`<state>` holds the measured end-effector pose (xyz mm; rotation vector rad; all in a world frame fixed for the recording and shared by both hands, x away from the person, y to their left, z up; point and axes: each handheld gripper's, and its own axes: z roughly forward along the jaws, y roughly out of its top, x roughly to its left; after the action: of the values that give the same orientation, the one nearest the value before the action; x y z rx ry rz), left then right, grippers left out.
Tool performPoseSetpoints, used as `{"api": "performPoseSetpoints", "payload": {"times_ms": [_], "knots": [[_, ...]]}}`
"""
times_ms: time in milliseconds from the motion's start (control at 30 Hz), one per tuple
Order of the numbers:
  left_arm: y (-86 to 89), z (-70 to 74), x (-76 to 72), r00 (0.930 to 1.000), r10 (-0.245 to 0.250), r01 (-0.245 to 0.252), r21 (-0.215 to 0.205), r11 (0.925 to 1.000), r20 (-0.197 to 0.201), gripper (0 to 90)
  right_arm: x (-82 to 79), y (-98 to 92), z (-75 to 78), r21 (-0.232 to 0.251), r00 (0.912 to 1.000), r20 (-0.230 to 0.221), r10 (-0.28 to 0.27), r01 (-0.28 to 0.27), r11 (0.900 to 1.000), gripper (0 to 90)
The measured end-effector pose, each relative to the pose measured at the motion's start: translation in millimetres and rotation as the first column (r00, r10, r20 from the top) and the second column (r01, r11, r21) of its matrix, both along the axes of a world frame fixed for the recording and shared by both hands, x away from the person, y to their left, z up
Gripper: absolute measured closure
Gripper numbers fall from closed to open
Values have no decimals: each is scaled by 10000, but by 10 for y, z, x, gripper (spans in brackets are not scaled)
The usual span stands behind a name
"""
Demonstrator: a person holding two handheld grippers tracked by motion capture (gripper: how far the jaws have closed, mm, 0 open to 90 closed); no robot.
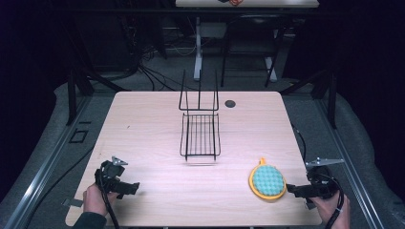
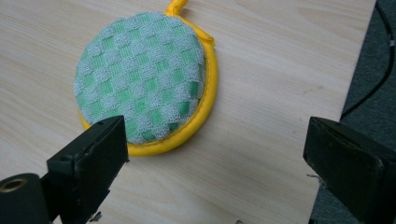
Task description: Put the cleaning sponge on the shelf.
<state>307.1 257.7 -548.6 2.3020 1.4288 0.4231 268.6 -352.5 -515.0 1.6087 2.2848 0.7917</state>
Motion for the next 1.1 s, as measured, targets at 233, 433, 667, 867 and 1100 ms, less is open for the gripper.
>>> {"api": "performPoseSetpoints", "payload": {"times_ms": [233, 433, 667, 867, 1100], "knots": [[-2, 13, 12, 9999, -90, 91, -85, 9999, 52, 0, 56, 17, -3, -13, 9999, 14, 135, -135, 9999, 56], [0, 2, 48, 9999, -134, 134, -33, 9999, 56, 0, 133, 105, -38, 29, 9992, -80, 385, -384, 9993, 48], [5, 1, 49, 9999, -129, 130, 0, 9999, 45, 0, 223, 291, -40, -71, 9962, -87, 863, -864, 9962, 43], [-28, -10, 72, 9997, -254, 254, 73, 9997, 17, 0, 295, 361, -128, -268, 9939, -417, 1021, -1032, 9943, 35], [-31, -24, 70, 9997, -248, 248, 130, 9996, -20, 0, 443, 348, -233, -77, 9939, -701, 854, -862, 9962, 51]]}}
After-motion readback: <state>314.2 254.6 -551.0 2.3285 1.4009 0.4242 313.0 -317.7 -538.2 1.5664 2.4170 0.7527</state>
